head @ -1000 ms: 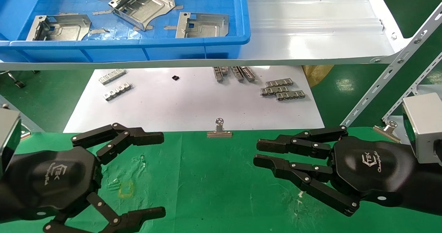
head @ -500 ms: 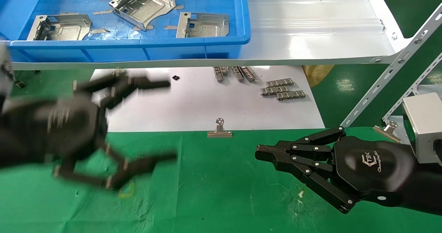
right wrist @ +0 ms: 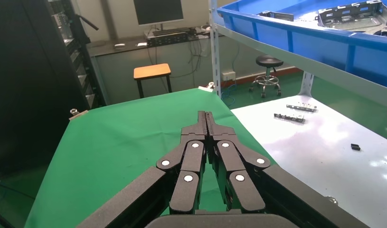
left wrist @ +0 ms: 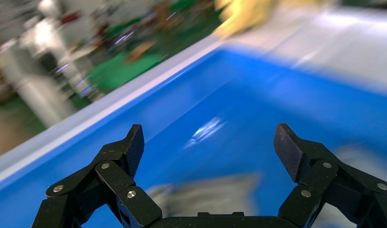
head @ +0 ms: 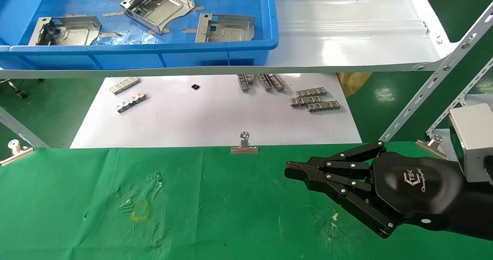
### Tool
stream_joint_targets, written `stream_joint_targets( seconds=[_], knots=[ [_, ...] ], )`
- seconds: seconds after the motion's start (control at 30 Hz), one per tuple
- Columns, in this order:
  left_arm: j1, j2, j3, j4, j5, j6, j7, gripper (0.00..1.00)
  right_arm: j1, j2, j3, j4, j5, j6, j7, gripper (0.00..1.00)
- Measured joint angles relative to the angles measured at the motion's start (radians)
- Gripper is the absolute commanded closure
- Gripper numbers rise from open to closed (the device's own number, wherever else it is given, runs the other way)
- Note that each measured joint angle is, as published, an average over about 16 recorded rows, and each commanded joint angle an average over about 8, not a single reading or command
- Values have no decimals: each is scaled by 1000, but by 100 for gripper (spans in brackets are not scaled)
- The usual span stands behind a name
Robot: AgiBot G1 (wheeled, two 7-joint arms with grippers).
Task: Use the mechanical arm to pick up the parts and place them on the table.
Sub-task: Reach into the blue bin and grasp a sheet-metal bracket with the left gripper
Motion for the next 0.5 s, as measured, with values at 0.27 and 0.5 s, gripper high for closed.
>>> stream_joint_targets(
  seconds=[0.27, 0.5],
  knots=[
    [-95, 74, 61, 222, 121, -152, 69, 100, 0, 0, 0, 0, 0, 0, 0, 0],
    [-125, 90, 85, 304, 158, -164, 91, 100, 0, 0, 0, 0, 0, 0, 0, 0]
  ],
)
